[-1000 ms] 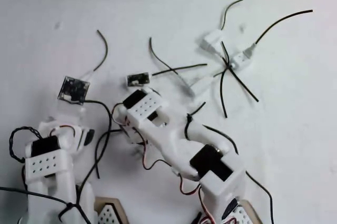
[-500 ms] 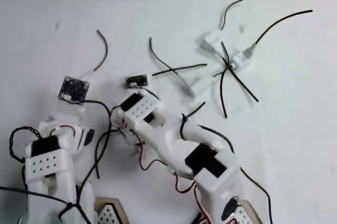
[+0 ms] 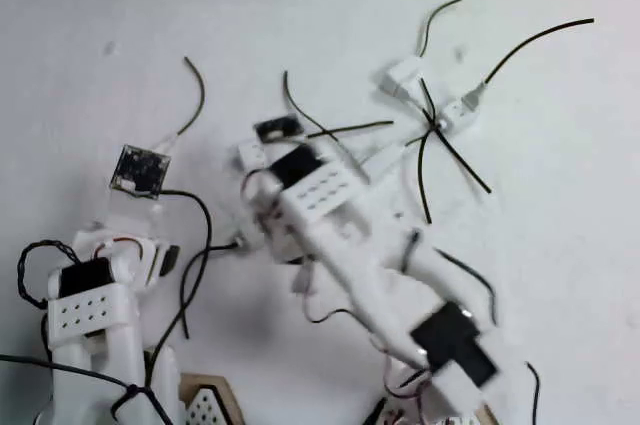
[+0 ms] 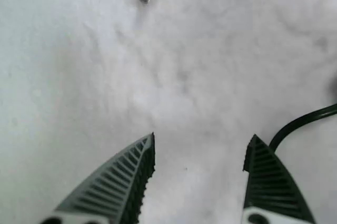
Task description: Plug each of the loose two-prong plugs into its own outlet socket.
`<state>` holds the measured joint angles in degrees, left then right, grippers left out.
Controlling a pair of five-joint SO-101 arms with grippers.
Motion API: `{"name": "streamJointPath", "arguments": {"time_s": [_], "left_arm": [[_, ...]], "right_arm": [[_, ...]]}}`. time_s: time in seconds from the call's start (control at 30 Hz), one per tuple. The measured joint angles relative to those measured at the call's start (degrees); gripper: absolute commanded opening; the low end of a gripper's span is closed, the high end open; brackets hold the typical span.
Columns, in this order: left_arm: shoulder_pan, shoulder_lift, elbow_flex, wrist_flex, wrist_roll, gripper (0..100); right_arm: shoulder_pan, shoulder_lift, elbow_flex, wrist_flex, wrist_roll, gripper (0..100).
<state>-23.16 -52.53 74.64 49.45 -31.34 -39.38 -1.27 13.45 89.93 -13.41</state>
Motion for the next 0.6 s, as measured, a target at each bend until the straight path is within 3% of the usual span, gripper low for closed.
{"name": "streamJointPath", "arguments": {"time_s": [0.27, 0.4, 0.53, 0.6], "left_arm": [[0.0, 0.0, 0.0, 0.0, 0.0, 28], [0.0, 0.0, 0.0, 0.0, 0.0, 28], [0.0, 0.0, 0.44, -0.7, 0.0, 28], [0.0, 0.0, 0.44, -0.7, 0.0, 28]], "right_arm": [[19.08, -3.34, 0.0, 2.64, 36.13, 1.8], [25.32, -3.34, 0.0, 2.73, 53.45, 1.8], [28.31, -3.34, 0.0, 2.73, 65.67, 3.3], [28.22, -3.34, 0.0, 2.73, 68.48, 9.3]]}}
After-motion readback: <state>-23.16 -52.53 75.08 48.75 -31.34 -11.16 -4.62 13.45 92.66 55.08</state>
